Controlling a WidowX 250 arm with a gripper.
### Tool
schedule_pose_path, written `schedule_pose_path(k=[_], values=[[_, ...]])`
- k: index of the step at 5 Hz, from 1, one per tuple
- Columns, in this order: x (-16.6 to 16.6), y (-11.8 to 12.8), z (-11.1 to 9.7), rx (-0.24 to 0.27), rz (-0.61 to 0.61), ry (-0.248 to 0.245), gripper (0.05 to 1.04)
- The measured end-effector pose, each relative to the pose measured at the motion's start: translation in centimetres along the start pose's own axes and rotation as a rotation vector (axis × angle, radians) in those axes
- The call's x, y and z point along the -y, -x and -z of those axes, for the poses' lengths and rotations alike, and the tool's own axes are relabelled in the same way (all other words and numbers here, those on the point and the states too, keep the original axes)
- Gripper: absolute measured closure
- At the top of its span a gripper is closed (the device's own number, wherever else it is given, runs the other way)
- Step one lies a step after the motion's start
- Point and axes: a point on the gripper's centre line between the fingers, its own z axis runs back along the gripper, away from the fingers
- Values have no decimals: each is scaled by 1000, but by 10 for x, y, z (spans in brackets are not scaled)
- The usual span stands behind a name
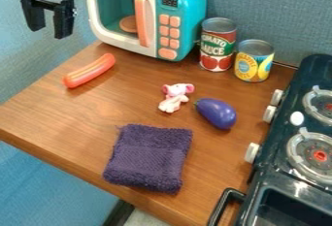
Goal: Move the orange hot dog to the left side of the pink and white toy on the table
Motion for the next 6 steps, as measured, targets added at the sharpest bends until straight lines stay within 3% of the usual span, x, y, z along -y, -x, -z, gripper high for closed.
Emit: schedule_pose_path(k=[1,2,3,4,6], values=[[2,1,19,-51,5,22,83],[2,-3,32,-20,70,14,83],[5,-6,33,-1,89,28,82],[7,-14,49,8,102,48,83],[26,-36,57,28,113,15,82]])
